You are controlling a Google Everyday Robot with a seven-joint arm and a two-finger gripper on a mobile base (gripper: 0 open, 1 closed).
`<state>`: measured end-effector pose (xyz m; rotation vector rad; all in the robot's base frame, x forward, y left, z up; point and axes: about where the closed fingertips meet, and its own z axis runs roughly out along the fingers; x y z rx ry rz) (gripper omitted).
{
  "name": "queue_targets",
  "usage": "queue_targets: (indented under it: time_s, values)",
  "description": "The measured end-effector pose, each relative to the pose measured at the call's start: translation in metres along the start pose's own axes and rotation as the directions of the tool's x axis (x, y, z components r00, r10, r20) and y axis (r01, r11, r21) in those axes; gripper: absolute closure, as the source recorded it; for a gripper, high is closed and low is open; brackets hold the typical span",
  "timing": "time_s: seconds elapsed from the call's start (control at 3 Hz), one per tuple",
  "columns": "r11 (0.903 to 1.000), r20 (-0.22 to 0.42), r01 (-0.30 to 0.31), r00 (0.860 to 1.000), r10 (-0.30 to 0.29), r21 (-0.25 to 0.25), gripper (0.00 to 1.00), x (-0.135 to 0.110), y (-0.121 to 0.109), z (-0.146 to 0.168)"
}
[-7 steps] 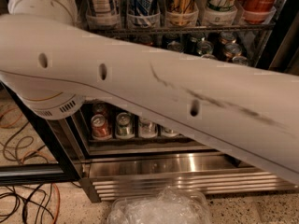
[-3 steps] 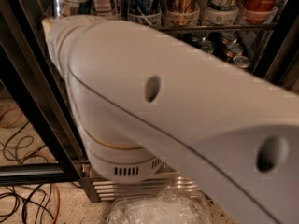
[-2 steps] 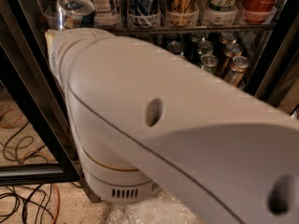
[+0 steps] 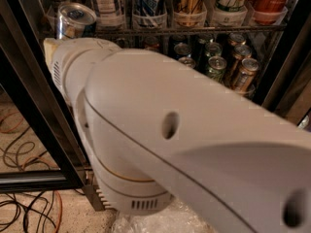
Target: Pick redbull can from top shelf of fridge
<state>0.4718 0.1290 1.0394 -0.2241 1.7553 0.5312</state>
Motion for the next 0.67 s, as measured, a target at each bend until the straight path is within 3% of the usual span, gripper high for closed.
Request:
queue_targets:
  time_s: [0.33,0.67]
  values:
    - [0.9930,0.012,-0.103,0.995,0.104,-0.057,1.00,-0.008,-0.015,-0.013]
    - [0.9513,0.001,-0.276,0.960,0.279,-0.137,1.00,-0.017,-0.018,-0.026]
